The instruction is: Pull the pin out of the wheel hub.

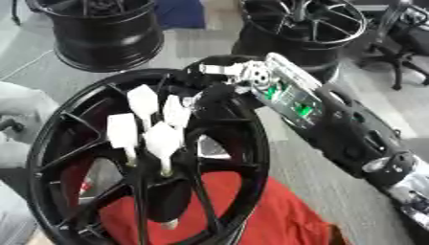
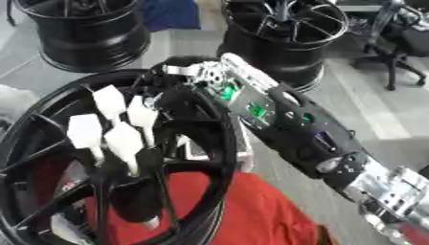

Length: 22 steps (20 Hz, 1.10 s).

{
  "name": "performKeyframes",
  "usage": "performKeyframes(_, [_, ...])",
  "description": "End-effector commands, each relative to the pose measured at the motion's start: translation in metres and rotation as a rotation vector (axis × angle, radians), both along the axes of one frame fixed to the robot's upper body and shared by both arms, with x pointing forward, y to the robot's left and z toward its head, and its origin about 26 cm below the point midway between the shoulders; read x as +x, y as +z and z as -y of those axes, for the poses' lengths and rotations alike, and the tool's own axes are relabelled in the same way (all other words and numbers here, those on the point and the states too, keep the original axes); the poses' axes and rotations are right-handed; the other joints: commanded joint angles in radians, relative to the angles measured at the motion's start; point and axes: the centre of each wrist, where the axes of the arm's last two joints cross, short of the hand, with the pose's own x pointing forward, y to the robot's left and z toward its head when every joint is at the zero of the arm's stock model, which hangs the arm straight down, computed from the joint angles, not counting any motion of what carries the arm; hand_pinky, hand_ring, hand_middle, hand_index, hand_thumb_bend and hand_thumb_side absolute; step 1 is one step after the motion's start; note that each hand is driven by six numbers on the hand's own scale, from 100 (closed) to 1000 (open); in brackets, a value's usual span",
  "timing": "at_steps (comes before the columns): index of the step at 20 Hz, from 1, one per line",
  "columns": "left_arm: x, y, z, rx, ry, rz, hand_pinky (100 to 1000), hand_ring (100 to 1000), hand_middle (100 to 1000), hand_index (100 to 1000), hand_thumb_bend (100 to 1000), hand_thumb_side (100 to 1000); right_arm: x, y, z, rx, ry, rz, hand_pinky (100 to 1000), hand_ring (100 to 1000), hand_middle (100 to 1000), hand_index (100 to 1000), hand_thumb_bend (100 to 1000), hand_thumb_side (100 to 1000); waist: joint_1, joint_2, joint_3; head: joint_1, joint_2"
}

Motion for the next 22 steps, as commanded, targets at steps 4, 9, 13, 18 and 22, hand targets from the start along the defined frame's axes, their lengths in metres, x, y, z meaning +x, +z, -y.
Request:
performKeyframes(4, [0.002, 0.009, 0.000, 0.006, -0.007, 0.030, 543, 701, 605, 686, 100, 764, -0.007, 0.018, -0.002, 0.020, 0.033, 0.048, 855, 862, 849, 956, 100, 679, 0.005, -0.010, -0.002, -0.004, -0.003])
performKeyframes(9, [0.002, 0.010, 0.000, 0.005, -0.006, 0.031, 543, 702, 605, 686, 100, 764, -0.012, 0.019, -0.009, 0.005, 0.063, 0.044, 859, 866, 852, 960, 100, 706, 0.005, -0.011, -0.002, -0.009, -0.003])
performKeyframes(13, [0.002, 0.010, 0.000, 0.004, -0.006, 0.030, 543, 702, 605, 686, 100, 765, -0.012, 0.019, -0.010, -0.013, 0.070, 0.036, 862, 870, 857, 962, 100, 719, 0.005, -0.011, -0.001, -0.010, -0.003])
performKeyframes(18, [0.002, 0.010, 0.000, 0.004, -0.005, 0.030, 543, 703, 605, 686, 100, 765, -0.013, 0.017, -0.012, -0.040, 0.086, 0.025, 867, 876, 867, 968, 100, 673, 0.004, -0.011, -0.001, -0.010, -0.003])
performKeyframes(22, [0.002, 0.010, 0.000, 0.005, -0.006, 0.031, 543, 703, 605, 686, 100, 764, -0.015, 0.016, -0.016, -0.088, 0.109, 0.024, 878, 888, 881, 975, 100, 652, 0.005, -0.010, -0.001, -0.011, -0.003])
